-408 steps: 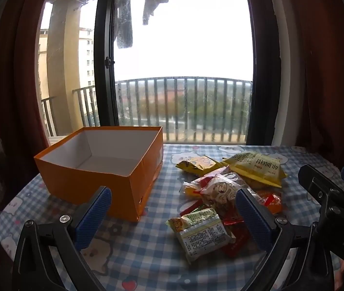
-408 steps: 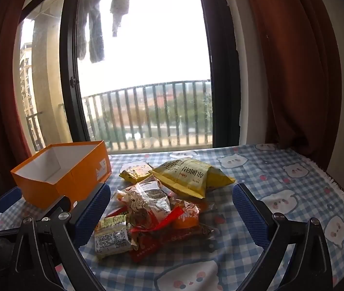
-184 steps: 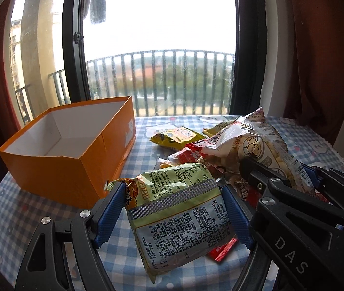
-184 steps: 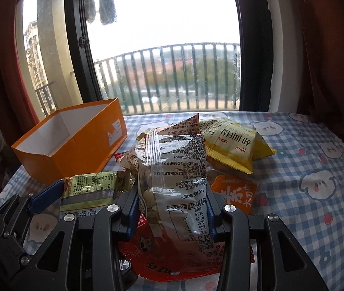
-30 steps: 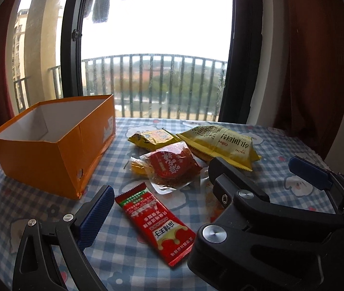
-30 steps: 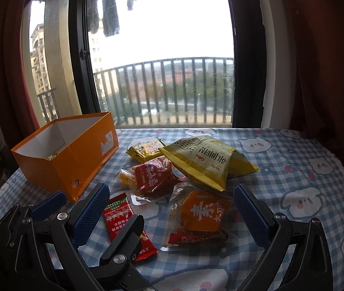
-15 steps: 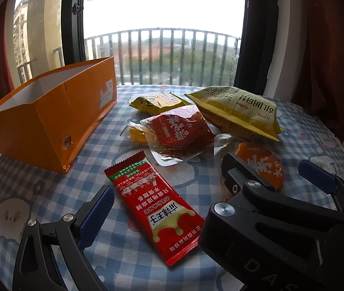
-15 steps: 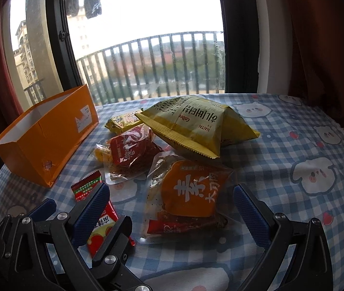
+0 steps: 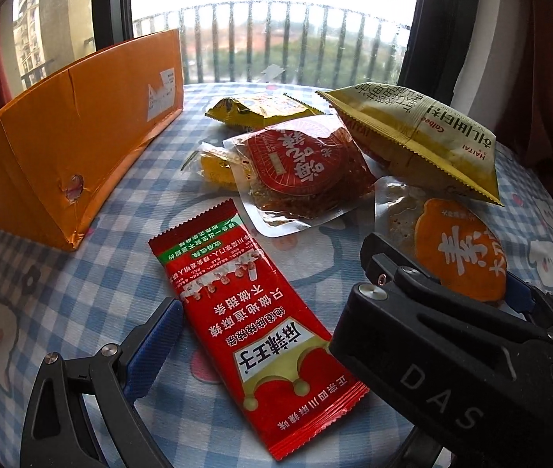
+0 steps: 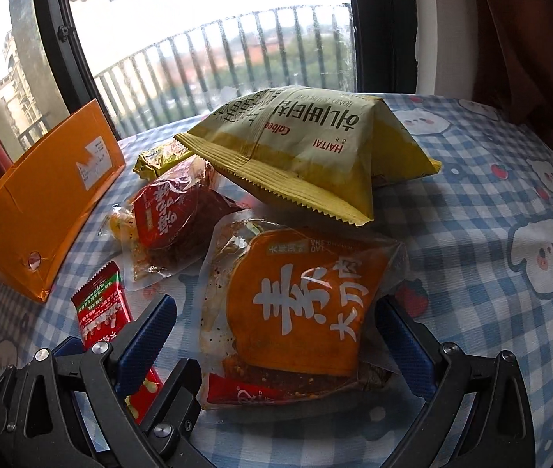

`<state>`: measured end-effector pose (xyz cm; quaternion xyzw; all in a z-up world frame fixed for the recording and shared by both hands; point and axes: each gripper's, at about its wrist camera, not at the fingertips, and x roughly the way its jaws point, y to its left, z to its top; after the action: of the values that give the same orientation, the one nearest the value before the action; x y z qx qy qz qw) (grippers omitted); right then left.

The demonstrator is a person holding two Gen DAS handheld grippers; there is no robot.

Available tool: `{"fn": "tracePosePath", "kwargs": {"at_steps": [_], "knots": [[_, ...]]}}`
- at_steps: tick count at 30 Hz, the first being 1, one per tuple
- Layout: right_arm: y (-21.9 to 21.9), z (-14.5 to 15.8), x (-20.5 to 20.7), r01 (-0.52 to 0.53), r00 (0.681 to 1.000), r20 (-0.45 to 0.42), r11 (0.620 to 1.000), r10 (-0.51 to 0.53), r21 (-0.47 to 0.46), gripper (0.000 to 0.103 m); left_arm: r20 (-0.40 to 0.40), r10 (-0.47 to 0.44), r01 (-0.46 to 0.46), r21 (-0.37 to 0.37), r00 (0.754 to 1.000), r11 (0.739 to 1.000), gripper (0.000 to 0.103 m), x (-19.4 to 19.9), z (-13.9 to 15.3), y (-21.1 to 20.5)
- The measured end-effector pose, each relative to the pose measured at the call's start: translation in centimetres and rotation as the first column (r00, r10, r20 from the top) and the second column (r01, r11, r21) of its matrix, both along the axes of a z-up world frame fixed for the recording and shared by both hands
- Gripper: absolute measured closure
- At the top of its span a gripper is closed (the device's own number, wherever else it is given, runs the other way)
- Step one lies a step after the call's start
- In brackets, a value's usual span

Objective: Organize snacks
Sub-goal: 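Grasp the orange-labelled meat bag with the right tool, then grasp the red stick packet with the left tool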

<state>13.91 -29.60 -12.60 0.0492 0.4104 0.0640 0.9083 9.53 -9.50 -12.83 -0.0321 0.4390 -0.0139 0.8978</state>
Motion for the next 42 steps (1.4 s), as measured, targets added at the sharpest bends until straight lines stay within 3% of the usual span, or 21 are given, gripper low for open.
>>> {"fn": "tracePosePath", "kwargs": {"at_steps": [8,12,19,25,27,29,33,35,42], "knots": [[0.2,-0.3,0.3,0.012,1.0,-0.015,1.0,-0.012,-0.026,0.035,-0.008,-0.002,0.002,0.003,1.0,1.0,0.002,0.3,-0.2,0.1],[0.4,-0.2,0.2,-0.003,1.0,-0.011,0.999,0.003,-0.032,0.042,-0.004,-0.01,0.01,0.016,1.0,1.0,0.002,0.2,-0.1,0.4],[1.2,0.2,-1.2,-0.038,0.999,-0.002,0.999,0.038,0.003,0.046,0.052,-0.015,0.01,0.084,0.999,0.996,0.002,-1.1,0.8,1.5],[2.5,0.8,-1.6,-0.056,0.998,0.017,0.998,0.056,-0.003,0.047,0.049,0.014,-0.016,0.052,0.999,0.998,0.003,-0.7,0.8,3.2],[2.8,1.0,-1.5,-0.053,0.998,0.022,0.999,0.053,-0.011,0.047,0.049,0.02,-0.022,0.04,0.999,0.999,0.006,-0.5,0.9,3.4],[2.9,1.1,-1.4,-0.047,0.998,0.03,0.999,0.048,-0.013,0.047,0.035,0.034,-0.034,0.012,0.999,0.999,0.017,0.0,0.7,3.8],[3.1,1.2,-0.8,-0.048,0.998,0.028,0.999,0.048,0.001,0.047,0.015,0.031,-0.031,-0.016,0.999,0.999,0.024,0.7,0.5,4.0],[3.0,0.9,-0.4,-0.048,0.999,0.017,0.999,0.048,0.013,0.047,0.021,0.014,-0.013,-0.016,1.0,1.0,0.035,0.7,0.5,3.7],[2.9,0.6,-0.2,-0.053,0.999,0.001,0.998,0.053,0.043,0.047,0.027,0.004,-0.004,-0.019,1.0,1.0,0.041,0.6,0.7,3.7]]}}
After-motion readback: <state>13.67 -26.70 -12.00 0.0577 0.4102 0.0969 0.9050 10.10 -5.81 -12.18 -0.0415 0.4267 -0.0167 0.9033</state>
